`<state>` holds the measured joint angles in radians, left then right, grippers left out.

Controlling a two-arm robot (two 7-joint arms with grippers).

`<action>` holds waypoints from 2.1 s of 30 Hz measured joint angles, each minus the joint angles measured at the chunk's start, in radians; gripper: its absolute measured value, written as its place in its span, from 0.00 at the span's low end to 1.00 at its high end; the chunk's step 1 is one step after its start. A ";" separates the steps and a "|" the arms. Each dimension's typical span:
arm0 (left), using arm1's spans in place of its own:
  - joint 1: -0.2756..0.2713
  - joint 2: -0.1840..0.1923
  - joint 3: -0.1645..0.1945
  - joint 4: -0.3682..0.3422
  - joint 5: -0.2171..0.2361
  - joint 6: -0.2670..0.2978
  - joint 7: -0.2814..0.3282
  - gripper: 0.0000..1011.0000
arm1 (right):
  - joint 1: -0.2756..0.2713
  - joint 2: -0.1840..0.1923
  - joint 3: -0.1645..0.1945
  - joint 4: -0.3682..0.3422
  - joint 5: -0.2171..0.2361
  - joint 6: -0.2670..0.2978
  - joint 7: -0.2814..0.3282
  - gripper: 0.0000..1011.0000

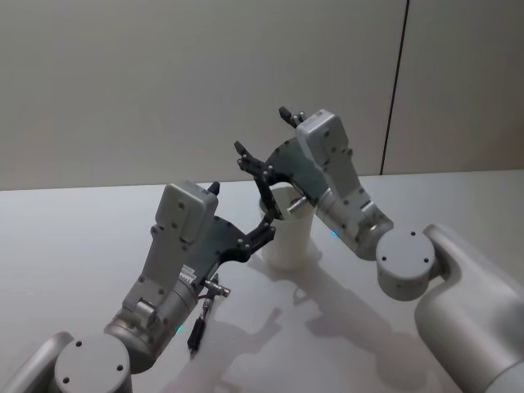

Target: Place the pen into the pen holder.

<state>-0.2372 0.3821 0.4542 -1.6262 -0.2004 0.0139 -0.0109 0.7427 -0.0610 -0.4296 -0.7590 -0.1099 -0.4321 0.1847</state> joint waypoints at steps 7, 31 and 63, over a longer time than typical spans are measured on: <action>0.000 0.000 0.000 0.000 0.000 0.000 0.000 0.99 | -0.056 0.028 0.004 -0.108 0.006 0.038 -0.016 0.99; 0.000 0.000 0.000 0.000 0.000 0.000 0.000 0.99 | -0.322 0.178 0.039 -0.553 0.051 0.259 -0.164 0.99; 0.000 0.000 0.000 0.000 0.000 0.000 0.000 0.99 | -0.586 0.297 0.066 -0.859 0.194 0.439 -0.334 0.99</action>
<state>-0.2371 0.3821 0.4542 -1.6262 -0.2004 0.0138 -0.0109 0.1571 0.2365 -0.3636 -1.6185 0.0844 0.0068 -0.1494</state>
